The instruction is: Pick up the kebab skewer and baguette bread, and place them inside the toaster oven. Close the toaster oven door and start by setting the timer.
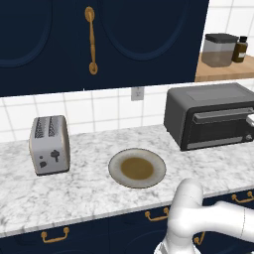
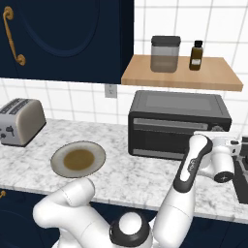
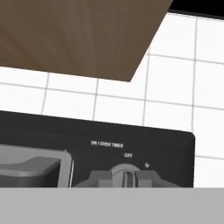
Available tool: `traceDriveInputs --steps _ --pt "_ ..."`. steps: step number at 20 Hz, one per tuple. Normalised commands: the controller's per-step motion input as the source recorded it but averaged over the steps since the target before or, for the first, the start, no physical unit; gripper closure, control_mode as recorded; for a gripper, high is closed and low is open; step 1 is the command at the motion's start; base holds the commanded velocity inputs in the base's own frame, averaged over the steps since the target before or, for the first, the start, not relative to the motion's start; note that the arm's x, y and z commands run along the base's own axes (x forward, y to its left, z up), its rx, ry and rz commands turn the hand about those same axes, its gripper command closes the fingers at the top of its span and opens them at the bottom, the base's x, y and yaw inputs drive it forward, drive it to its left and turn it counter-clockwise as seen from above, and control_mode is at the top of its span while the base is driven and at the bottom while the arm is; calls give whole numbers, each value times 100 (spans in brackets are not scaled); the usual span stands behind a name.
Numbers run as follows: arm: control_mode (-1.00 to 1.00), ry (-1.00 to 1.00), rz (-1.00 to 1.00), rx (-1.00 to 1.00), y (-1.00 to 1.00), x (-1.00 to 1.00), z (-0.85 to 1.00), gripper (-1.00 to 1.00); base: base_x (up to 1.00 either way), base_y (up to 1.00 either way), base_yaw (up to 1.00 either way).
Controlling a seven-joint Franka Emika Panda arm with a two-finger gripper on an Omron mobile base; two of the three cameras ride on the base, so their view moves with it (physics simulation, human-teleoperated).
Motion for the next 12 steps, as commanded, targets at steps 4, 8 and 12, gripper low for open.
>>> traceDriveInputs --steps 4,8,12 --pt "-100 0 0 0 2 6 0 100 0 0 0" --pt "-100 0 0 1 0 6 0 100 0 0 0" --pt "-100 0 0 0 9 7 0 100 0 0 0"
